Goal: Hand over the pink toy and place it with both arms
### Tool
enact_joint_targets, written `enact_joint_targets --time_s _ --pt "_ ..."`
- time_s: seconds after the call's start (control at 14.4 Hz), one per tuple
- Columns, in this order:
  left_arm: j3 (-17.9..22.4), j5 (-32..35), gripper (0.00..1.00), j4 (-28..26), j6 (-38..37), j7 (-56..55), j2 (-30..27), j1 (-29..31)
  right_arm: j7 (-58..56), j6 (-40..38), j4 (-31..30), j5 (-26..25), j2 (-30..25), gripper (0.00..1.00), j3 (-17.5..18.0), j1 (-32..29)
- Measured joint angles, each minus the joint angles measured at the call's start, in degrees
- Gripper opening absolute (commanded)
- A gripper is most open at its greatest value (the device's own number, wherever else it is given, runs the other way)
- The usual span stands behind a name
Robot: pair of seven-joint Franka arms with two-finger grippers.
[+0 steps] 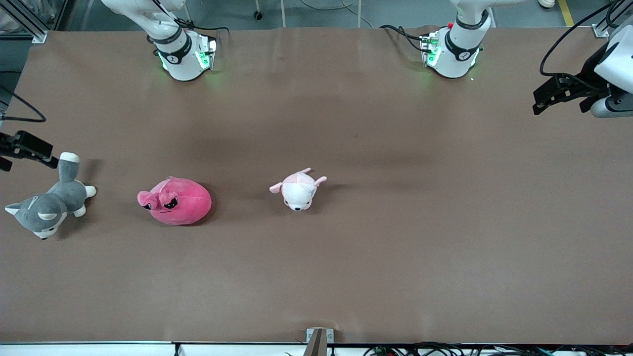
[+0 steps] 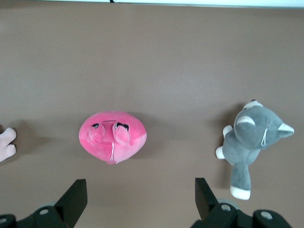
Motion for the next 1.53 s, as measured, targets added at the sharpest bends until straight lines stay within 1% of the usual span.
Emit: enact_joint_targets --time_s 0.14,0.35,0.69,0.97,1.53 --pt "-0.28 0.00 1.00 0.05 -0.41 0.00 -0.10 -0.04 1.09 0.20 -3.58 0.00 -3.09 1.00 0.16 0.03" --pt "-0.38 0.00 1.00 0.07 -0.50 0.00 -0.14 -0.07 1.19 0.51 -5.71 -0.01 -4.99 1.00 0.32 0.04" --pt "-0.38 0.00 1.00 0.31 -0.50 0.00 -0.14 -0.08 1.39 1.69 -7.24 -0.12 -4.99 1.00 0.16 0.01" --pt "-0.42 -0.01 1.00 0.50 -0.50 0.00 -0.14 -0.13 1.39 1.70 -7.45 -1.43 -4.99 1.00 0.23 0.02" --pt "-0.47 -0.01 1.00 0.83 -0.50 0.00 -0.15 -0.33 1.56 1.89 -9.28 -1.59 -5.15 1.00 0.15 0.01"
